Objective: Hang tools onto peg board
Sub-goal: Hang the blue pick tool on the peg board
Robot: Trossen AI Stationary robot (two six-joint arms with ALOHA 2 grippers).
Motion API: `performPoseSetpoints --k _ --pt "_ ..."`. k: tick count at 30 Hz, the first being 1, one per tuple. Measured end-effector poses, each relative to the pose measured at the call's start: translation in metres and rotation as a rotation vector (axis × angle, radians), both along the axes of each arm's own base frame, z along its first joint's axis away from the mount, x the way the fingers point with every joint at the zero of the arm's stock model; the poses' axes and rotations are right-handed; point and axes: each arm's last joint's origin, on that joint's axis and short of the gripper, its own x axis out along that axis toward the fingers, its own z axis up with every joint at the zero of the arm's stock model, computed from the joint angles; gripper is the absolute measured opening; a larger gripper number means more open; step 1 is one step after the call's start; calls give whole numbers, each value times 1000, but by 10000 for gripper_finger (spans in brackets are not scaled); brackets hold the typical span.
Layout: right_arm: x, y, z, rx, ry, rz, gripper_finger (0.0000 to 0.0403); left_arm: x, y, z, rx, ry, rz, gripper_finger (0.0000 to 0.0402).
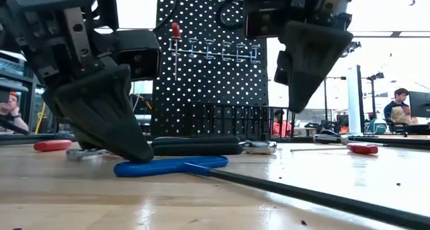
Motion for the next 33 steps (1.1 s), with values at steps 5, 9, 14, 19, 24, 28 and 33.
performPoseSetpoints --k 5,9,14,19,24,28,33 --pt "-2 -2 9 -32 -37 -7 1 1 4 18 39 -49 -31 0" --pt "-3 -2 13 -43 -57 8 1 4 15 31 98 -88 -72 0" --pt "2 7 18 47 -155 157 0 6 25 38 146 -94 -122 0" --pt "20 22 16 155 -319 214 0 9 29 42 191 -127 -166 0" --pt "39 34 -7 250 -412 229 0 10 32 42 296 -153 -264 0" --pt "47 42 -34 300 -376 193 0 10 34 41 354 -158 -317 0" --pt "50 51 -57 333 -337 153 0 9 39 36 372 -105 -315 0"
